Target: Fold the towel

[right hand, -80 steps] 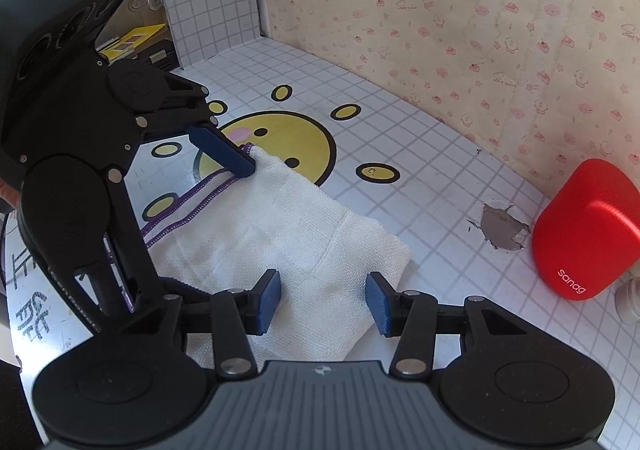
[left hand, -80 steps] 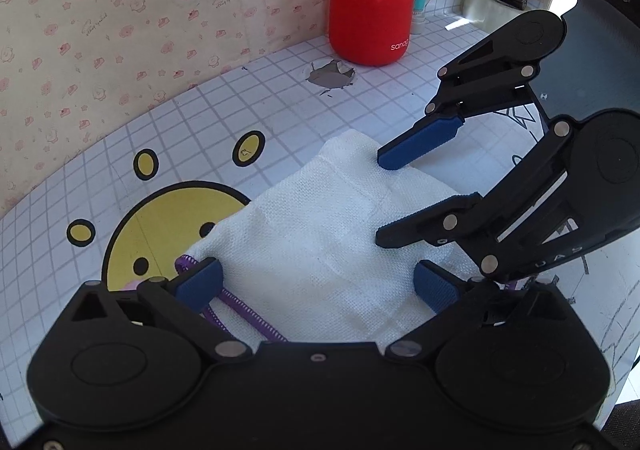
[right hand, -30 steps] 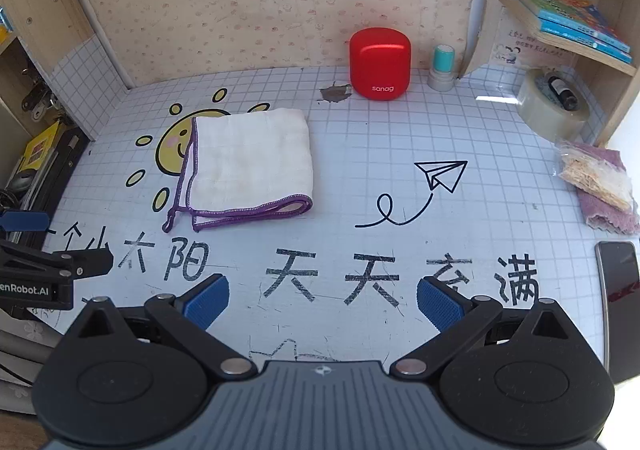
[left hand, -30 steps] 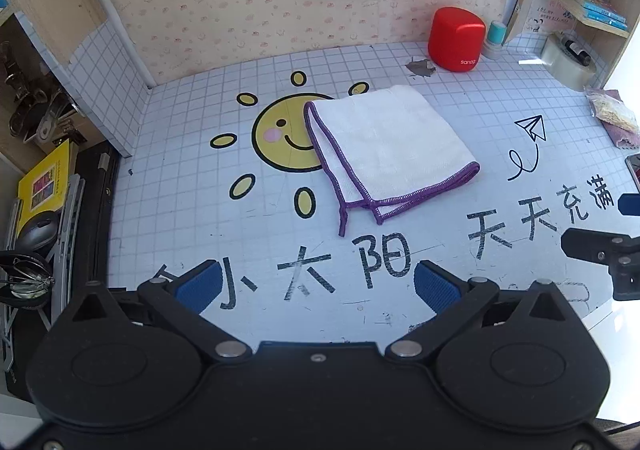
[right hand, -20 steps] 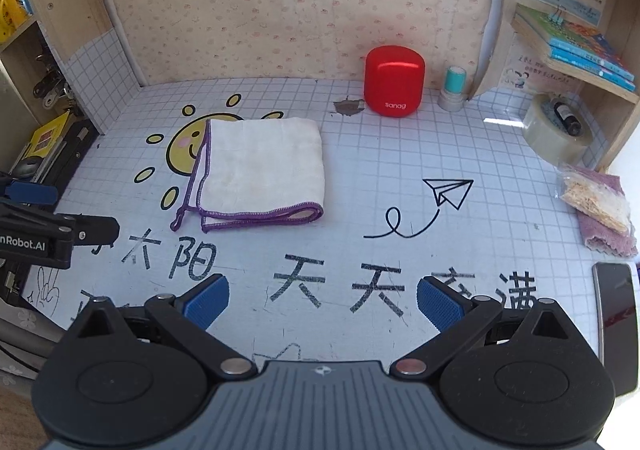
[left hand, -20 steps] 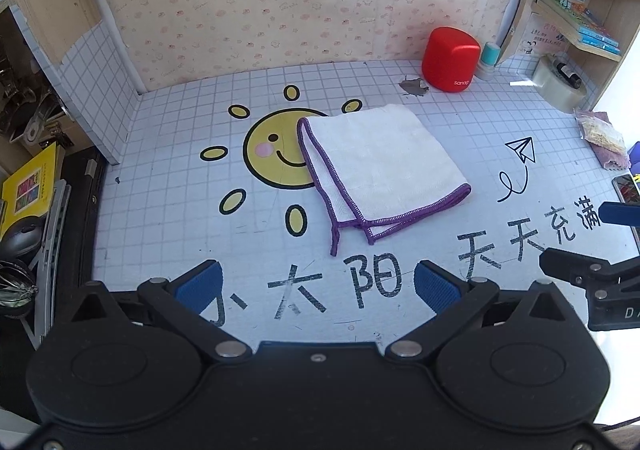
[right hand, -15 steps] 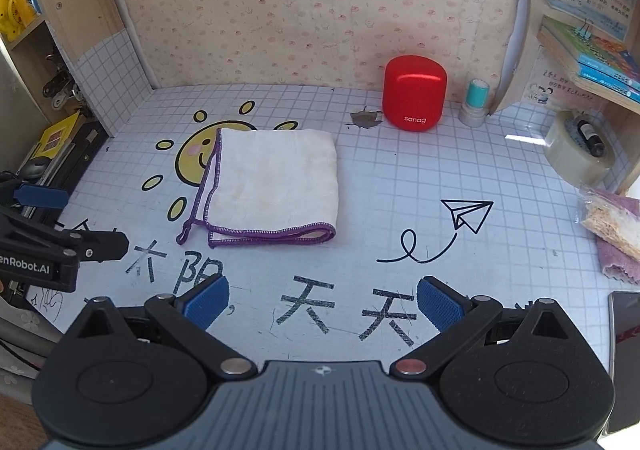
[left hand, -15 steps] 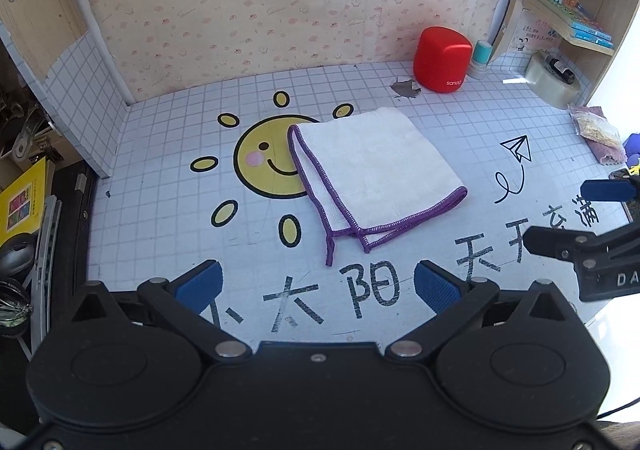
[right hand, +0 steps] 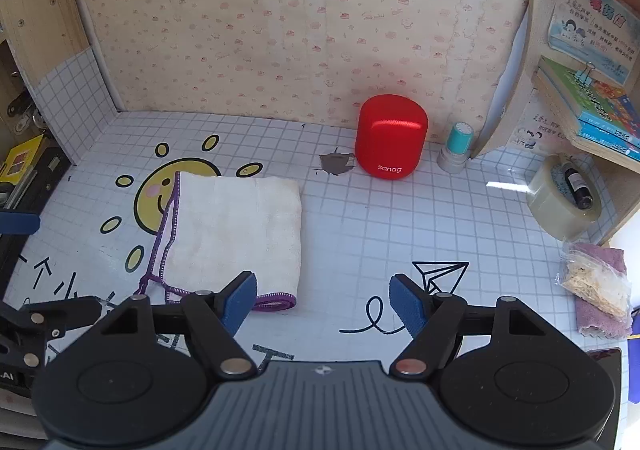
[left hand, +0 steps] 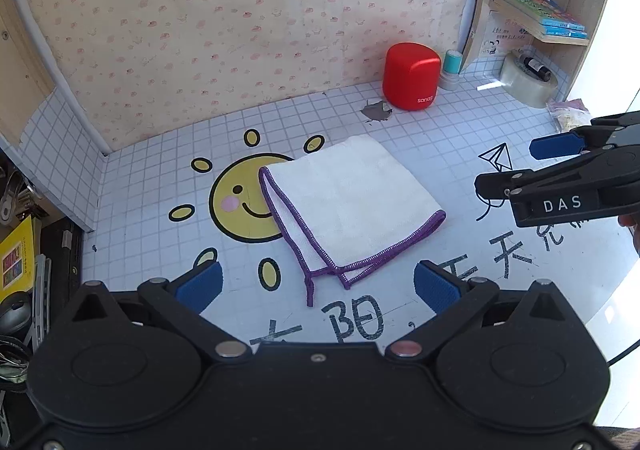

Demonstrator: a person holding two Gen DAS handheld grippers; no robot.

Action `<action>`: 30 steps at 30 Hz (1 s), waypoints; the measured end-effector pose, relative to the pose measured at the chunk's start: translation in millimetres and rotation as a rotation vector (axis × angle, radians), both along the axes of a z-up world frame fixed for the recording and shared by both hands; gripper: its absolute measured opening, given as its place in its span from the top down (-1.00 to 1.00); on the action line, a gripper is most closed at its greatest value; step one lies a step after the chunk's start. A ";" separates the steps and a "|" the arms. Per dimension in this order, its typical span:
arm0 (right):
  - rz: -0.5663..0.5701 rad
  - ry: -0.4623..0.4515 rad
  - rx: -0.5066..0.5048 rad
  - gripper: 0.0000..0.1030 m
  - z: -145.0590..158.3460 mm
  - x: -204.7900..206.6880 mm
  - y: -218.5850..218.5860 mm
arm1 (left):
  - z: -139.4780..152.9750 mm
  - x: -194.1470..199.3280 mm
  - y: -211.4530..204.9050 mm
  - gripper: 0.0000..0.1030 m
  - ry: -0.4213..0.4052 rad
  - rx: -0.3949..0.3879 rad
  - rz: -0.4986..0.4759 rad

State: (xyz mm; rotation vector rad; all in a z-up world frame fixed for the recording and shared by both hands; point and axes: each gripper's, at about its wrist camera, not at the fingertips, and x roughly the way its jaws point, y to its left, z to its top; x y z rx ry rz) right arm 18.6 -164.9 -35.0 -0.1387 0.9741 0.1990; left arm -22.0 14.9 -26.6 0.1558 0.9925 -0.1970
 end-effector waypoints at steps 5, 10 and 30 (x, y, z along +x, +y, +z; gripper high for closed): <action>0.010 -0.004 0.005 -0.70 1.1 -1.7 3.1 | 1.7 8.7 4.1 -0.98 0.028 -0.040 0.061; 0.005 -0.013 0.022 -0.74 6.6 -0.2 3.4 | 8.4 15.8 7.1 -0.98 0.012 -0.053 0.123; -0.020 -0.054 0.006 -0.90 32.2 15.7 20.9 | 20.7 23.3 10.5 -0.98 -0.025 -0.013 0.203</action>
